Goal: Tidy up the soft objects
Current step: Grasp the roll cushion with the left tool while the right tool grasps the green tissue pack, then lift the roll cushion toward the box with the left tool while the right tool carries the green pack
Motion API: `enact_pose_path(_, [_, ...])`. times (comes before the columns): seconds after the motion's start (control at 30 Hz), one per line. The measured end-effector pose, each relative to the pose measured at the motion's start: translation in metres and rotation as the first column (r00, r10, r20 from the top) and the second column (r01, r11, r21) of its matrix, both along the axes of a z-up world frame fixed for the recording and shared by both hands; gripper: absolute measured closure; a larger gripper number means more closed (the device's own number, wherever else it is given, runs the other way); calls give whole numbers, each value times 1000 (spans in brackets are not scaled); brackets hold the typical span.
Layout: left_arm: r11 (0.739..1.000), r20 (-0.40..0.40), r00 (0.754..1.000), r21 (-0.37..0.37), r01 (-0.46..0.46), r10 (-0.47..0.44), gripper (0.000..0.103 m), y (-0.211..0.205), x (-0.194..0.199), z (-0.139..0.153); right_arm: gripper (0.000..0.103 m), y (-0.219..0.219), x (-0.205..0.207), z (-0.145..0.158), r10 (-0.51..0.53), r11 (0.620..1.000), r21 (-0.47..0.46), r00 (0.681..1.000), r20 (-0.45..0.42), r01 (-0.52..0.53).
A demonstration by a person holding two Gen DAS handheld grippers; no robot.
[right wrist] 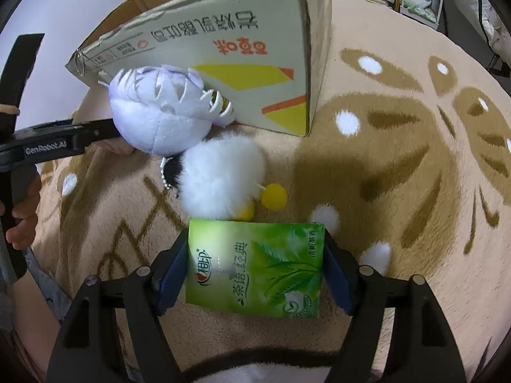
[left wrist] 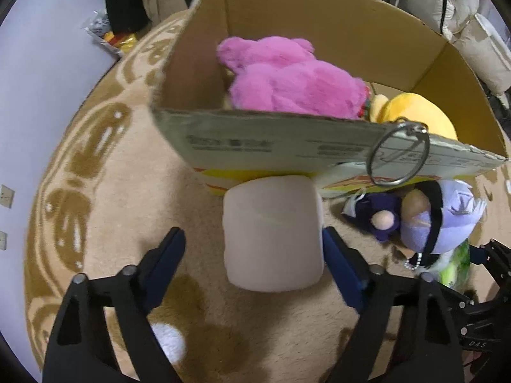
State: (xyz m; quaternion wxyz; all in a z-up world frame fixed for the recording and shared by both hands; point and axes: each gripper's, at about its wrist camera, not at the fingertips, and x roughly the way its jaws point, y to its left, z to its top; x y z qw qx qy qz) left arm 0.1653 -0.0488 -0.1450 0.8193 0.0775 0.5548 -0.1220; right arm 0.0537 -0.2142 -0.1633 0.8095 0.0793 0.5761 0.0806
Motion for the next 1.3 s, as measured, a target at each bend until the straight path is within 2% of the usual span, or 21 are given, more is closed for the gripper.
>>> enact_pose_path(0.07, [1000, 7, 1000, -8, 20, -20, 35, -3, -1, -1, 24, -1, -1, 9, -1, 1000, 2, 1000, 20, 1])
enact_pose_path(0.13, [999, 12, 999, -18, 47, -47, 53, -7, -3, 0, 24, 0, -3, 15, 1, 1000, 2, 999, 43, -2])
enact_pose_path(0.23, [998, 30, 998, -3, 62, -62, 63, -11, -6, 3, 24, 0, -4, 24, -5, 1000, 3, 997, 75, 5])
enact_pose_path(0.3, [998, 35, 998, -3, 60, -60, 66, -11, -8, 5, 24, -1, 0, 24, -22, 1000, -2, 996, 84, 22])
enact_pose_path(0.43, [1000, 59, 998, 3, 18, -18, 69, -7, -13, 12, 24, -10, 0, 31, -54, 999, 10, 991, 124, 53])
enact_pose_path(0.7, [999, 166, 986, 14, -37, 34, 70, 2, -40, 42, 24, -26, 5, 52, -95, 995, 38, 977, 193, 90])
enact_pose_path(0.83, [998, 237, 970, 24, -54, 47, 70, 2, -49, 63, 24, -27, 3, 67, -111, 993, 54, 963, 245, 101])
enact_pose_path(0.97, [998, 298, 953, 14, -66, 59, 70, 5, -61, 83, 24, -30, 2, 79, -117, 993, 58, 958, 261, 105])
enact_pose_path(1.3, [999, 396, 917, 6, -51, 44, 70, 0, -58, 117, 24, -32, 9, 106, -128, 990, 92, 936, 328, 103])
